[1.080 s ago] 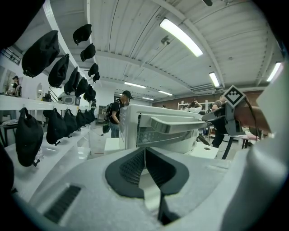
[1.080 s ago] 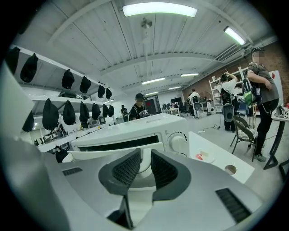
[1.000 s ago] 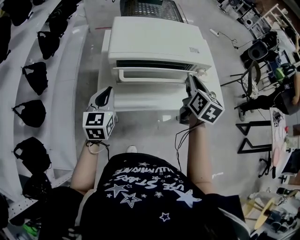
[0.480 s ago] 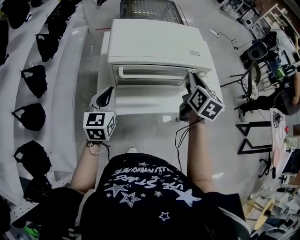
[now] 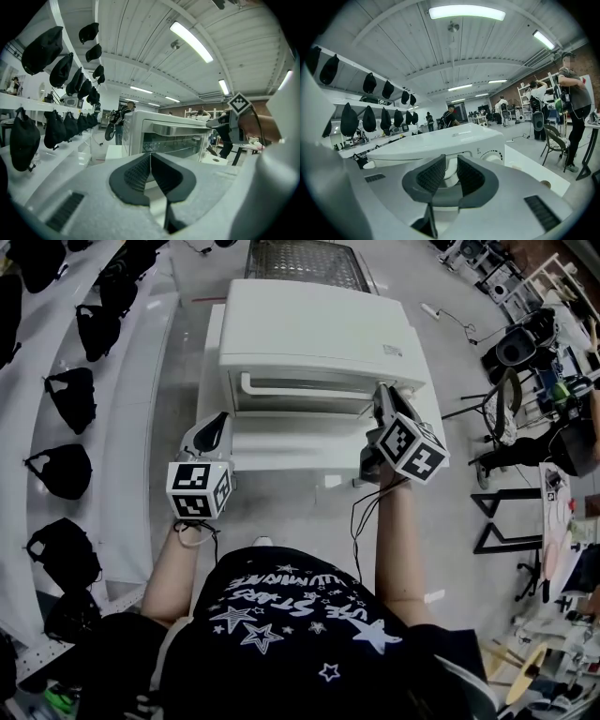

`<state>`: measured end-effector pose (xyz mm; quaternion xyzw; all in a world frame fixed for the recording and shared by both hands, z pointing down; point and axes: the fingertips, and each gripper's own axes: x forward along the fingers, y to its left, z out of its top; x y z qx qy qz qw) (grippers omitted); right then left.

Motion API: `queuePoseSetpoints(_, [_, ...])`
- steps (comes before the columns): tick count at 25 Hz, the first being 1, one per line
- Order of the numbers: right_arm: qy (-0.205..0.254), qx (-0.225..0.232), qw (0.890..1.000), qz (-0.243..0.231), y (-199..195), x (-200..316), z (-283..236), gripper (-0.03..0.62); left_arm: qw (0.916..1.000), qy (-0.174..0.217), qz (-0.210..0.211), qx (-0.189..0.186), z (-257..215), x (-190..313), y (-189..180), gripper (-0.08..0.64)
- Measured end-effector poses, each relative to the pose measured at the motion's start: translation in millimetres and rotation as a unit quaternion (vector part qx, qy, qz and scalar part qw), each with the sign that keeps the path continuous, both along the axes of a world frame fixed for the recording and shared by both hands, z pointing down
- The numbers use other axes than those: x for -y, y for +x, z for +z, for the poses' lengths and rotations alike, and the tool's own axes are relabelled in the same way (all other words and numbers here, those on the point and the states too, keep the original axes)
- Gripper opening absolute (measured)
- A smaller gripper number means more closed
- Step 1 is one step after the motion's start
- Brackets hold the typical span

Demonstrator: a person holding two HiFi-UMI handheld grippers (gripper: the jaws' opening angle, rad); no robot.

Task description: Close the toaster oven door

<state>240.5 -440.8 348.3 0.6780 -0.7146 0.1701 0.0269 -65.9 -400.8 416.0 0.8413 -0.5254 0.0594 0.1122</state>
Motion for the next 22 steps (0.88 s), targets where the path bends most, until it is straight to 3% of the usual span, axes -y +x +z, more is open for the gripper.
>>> queuePoseSetpoints(5, [0.003, 0.001, 1.0, -0.015, -4, -11, -5, 0.126, 1.0, 0.004, -0.004, 0.004, -6, -9, 1, 0.023])
queuePoseSetpoints(13, [0.017, 0.007, 0.999, -0.028, -6, -66, -12, 0.126, 0.9998, 0.014, 0.006, 0.009, -18, -50, 18, 0.023])
queuePoseSetpoints(22, [0.022, 0.012, 0.999, -0.032, 9, -155, -11, 0.118, 0.9994, 0.017, 0.027, 0.013, -28, -129, 46, 0.023])
